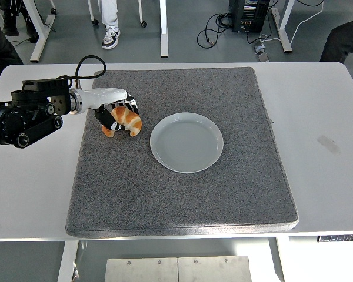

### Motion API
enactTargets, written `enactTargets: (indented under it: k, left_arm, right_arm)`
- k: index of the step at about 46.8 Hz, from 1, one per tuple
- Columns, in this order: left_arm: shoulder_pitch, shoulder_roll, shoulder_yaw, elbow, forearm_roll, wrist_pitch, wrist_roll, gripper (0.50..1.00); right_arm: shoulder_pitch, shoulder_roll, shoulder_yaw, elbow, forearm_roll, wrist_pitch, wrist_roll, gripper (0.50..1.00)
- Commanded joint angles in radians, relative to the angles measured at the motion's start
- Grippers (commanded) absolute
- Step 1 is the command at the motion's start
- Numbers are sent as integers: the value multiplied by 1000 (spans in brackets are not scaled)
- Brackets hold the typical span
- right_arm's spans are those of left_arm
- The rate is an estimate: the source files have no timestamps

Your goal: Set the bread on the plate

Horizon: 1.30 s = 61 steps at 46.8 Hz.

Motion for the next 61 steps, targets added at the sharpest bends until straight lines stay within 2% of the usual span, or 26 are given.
enactTargets:
  k: [1, 10, 25, 42, 55, 61]
  left_arm:
    - [-19, 0, -1, -2, -2, -2, -16, 500]
    - [-96, 14, -10, -2, -17, -2, -21, 500]
    - [-307, 84, -10, 0, -57, -17, -54, 500]
    - [-332, 77, -10, 6, -59, -22, -57, 500]
    - [-356, -123, -3, 46, -62, -22, -53, 500]
    - [-363, -222, -3, 109, -62, -25, -53, 500]
  right_arm:
    - [0, 0, 0, 0, 0, 0, 0, 1000]
    - [0, 0, 0, 0, 0, 0, 0, 1000]
    - [0, 0, 1, 0, 0, 0, 0, 1000]
    - [0, 0, 1, 0, 0, 0, 0, 1000]
    - [0, 0, 0, 0, 0, 0, 0, 1000]
    - [0, 0, 0, 0, 0, 0, 0, 1000]
